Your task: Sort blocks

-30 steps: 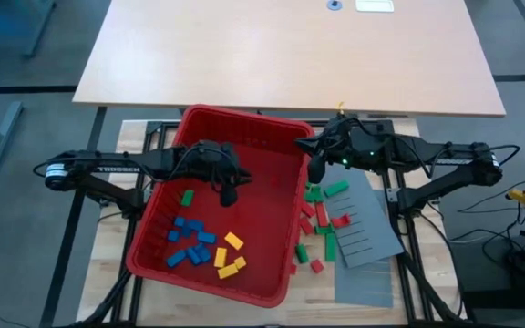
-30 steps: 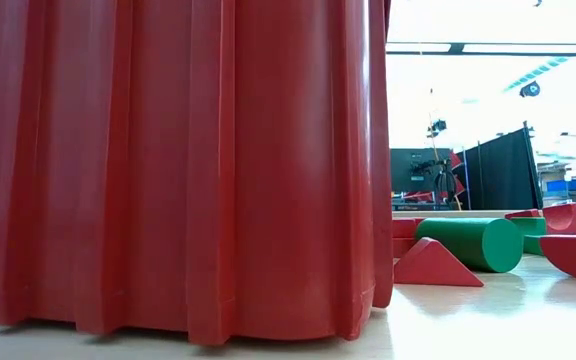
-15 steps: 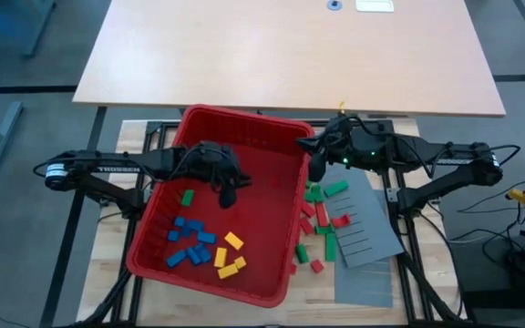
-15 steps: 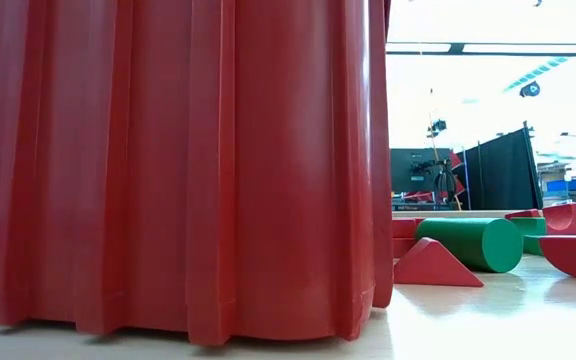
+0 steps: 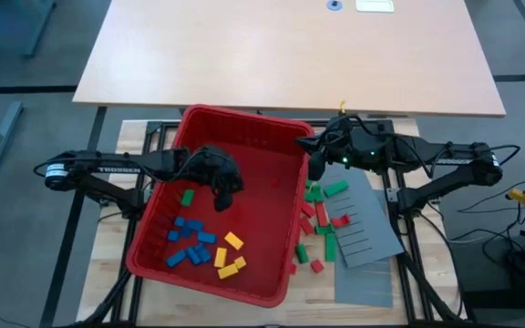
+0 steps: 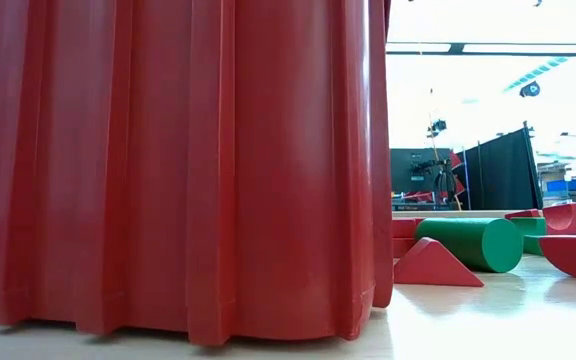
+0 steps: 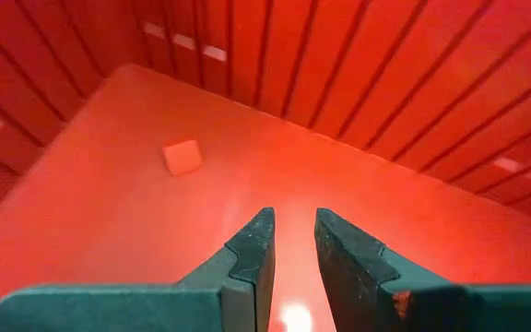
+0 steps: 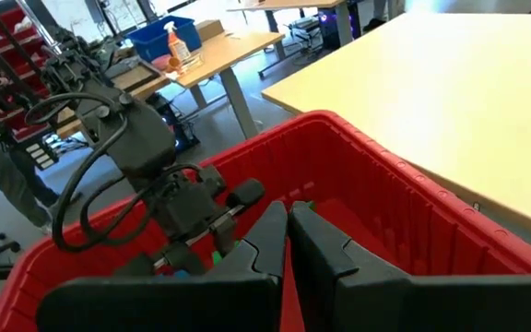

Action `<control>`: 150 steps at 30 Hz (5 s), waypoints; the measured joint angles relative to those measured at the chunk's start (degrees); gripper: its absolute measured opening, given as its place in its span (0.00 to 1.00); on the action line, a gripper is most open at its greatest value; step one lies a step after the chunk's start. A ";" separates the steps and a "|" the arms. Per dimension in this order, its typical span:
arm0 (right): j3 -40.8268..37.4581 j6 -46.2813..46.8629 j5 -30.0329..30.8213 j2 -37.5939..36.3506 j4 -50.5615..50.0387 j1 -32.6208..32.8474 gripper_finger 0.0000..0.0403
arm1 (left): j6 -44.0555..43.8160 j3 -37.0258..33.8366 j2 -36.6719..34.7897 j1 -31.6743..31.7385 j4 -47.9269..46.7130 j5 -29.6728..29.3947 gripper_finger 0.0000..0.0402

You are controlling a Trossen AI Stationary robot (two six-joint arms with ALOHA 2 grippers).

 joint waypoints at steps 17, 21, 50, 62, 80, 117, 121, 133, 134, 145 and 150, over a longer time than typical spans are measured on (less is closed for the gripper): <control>0.00 -8.91 -1.52 0.07 1.25 -0.02 0.00 | 1.45 -0.09 0.13 0.00 9.03 -14.89 0.16; 0.00 -11.11 -3.54 0.07 0.95 -0.01 0.00 | 1.23 -0.09 0.15 0.00 12.53 -16.28 0.16; 0.00 -17.21 -3.04 -1.92 0.77 -0.04 0.00 | -1.60 -0.47 17.79 1.49 26.16 -8.28 0.68; 0.00 -16.02 -3.04 -1.97 0.57 -0.02 0.00 | -2.02 2.68 28.34 4.73 27.63 -5.08 0.77; 0.00 -16.04 -3.04 -1.99 0.79 -0.02 0.00 | -2.02 7.06 34.61 6.64 23.88 -1.66 0.78; 0.00 -15.06 -3.02 -1.99 0.86 -0.04 0.00 | -0.38 15.41 38.81 7.56 15.85 -2.08 0.78; 0.00 -14.54 -3.02 -1.99 0.81 -0.02 0.00 | -0.47 18.01 43.02 7.37 12.41 0.36 0.78; 0.00 -13.68 -3.08 -2.03 0.55 -0.02 0.00 | -1.79 22.77 47.21 6.69 10.27 -1.43 0.77; 0.00 -13.68 -3.08 -2.03 0.56 -0.02 0.00 | -1.83 22.83 47.24 6.70 10.11 -1.63 0.77; 0.00 -13.73 -3.23 -2.03 0.55 -0.02 0.00 | -3.54 22.53 47.25 6.76 9.26 -3.62 0.57; 0.00 -13.73 -3.23 -2.03 0.44 -0.02 0.00 | -4.16 22.56 47.23 6.82 8.79 -3.62 0.27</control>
